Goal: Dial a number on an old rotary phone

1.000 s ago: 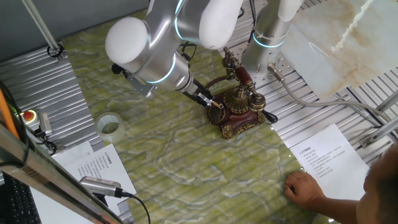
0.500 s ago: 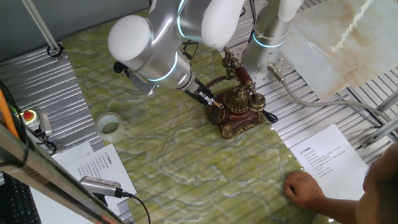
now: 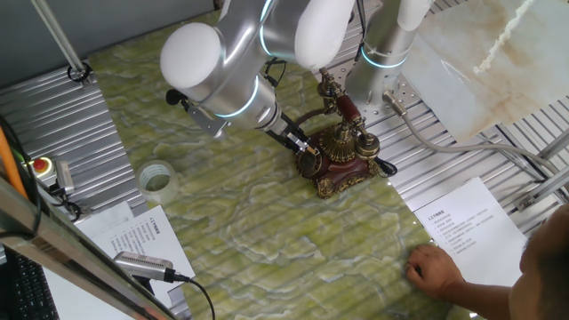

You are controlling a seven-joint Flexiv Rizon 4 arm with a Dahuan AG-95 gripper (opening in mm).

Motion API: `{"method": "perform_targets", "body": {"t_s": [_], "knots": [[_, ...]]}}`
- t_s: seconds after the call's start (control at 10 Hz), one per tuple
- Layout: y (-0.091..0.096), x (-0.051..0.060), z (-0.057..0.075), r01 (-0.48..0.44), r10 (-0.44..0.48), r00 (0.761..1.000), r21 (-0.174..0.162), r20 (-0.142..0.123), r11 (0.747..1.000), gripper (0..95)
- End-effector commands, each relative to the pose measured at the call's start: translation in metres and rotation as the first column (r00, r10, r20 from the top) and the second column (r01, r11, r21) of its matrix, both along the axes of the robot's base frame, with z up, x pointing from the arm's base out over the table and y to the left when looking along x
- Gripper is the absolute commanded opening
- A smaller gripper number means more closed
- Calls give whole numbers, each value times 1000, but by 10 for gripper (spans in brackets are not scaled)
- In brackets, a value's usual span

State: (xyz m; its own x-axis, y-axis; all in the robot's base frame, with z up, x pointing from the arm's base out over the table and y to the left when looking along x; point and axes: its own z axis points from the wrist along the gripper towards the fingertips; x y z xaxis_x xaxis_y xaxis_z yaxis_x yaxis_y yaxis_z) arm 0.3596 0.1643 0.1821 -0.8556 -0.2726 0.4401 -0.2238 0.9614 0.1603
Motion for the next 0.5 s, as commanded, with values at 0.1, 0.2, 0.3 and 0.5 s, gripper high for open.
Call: {"method": "perform_targets", "body": {"t_s": [0.1, 0.2, 0.3, 0.5], "knots": [[-1, 0, -1, -10, 10, 1000, 6, -2, 1000, 0], [-1, -1, -2, -12, 12, 1000, 9, -2, 1000, 0], [-1, -1, -3, -14, 14, 1000, 10, -2, 1000, 0], [-1, -1, -4, -18, 18, 1000, 12, -2, 1000, 0]]}}
